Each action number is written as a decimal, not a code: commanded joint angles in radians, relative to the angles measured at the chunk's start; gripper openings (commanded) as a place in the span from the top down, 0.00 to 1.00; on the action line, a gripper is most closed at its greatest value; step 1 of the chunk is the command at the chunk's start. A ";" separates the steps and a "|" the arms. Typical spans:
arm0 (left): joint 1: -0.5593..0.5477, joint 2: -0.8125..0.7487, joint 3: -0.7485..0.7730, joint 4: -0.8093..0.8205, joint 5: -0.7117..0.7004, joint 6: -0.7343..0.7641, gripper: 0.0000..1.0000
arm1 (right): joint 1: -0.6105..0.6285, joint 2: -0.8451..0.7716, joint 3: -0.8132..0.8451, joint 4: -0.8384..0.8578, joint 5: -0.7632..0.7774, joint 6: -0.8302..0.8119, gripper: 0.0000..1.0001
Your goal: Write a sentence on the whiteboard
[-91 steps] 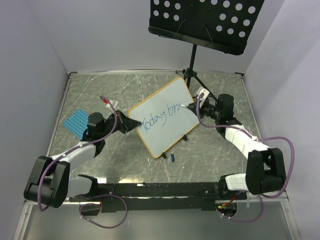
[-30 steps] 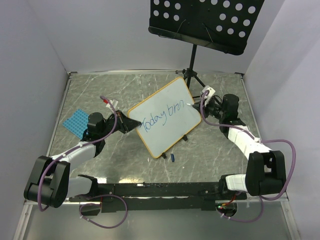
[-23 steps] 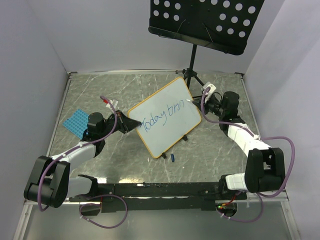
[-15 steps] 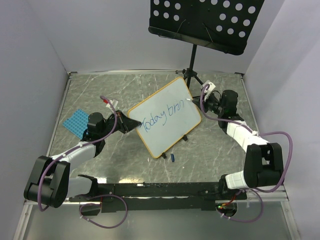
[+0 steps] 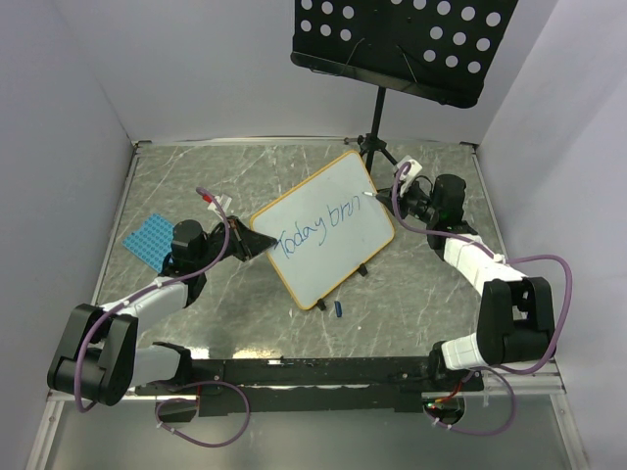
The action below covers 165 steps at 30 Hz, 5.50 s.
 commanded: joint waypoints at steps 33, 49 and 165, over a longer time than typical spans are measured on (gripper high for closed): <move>-0.020 0.016 -0.024 -0.057 0.096 0.104 0.99 | -0.024 -0.032 0.002 -0.074 -0.056 -0.097 1.00; -0.022 0.018 -0.017 -0.064 0.095 0.107 0.99 | -0.027 0.003 0.066 -0.014 -0.053 -0.020 1.00; -0.022 0.024 -0.054 0.003 0.086 0.075 0.99 | 0.121 -0.339 -0.055 -0.434 -0.301 -0.037 1.00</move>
